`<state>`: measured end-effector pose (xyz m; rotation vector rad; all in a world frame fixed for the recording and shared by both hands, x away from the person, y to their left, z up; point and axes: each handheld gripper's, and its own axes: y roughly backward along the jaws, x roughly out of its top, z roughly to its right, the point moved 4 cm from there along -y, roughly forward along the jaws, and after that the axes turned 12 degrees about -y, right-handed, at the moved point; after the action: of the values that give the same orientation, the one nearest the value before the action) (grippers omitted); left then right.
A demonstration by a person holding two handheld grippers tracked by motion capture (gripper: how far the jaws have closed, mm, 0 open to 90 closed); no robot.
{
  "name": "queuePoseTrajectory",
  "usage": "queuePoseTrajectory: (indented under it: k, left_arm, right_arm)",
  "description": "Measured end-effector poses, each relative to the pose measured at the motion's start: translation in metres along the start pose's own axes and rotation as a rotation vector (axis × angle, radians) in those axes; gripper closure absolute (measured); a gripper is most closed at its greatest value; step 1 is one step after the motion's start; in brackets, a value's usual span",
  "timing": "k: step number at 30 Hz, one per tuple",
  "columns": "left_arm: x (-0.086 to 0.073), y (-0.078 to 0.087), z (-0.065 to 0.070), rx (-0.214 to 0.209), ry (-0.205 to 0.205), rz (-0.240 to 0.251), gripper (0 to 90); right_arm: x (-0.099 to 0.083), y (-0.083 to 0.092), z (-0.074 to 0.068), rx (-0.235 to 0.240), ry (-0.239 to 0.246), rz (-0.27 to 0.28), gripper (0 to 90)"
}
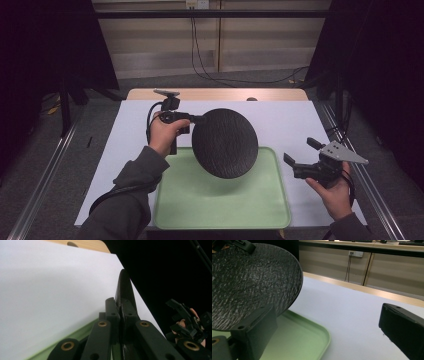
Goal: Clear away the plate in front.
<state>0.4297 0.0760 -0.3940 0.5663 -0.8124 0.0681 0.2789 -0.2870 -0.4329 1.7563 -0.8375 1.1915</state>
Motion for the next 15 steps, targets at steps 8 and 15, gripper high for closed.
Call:
queuePoseTrajectory:
  k: [8,15]
  left_arm:
    - [-0.015,0.000,0.005,-0.024,-0.007,-0.024,86.7]
    - [-0.031,-0.001,0.010,-0.060,-0.003,-0.049,86.7]
  right_arm:
    - [0.000,0.000,0.000,-0.007,-0.003,0.002,1.4]
    - [0.000,0.000,0.000,-0.005,0.003,0.001,1.4]
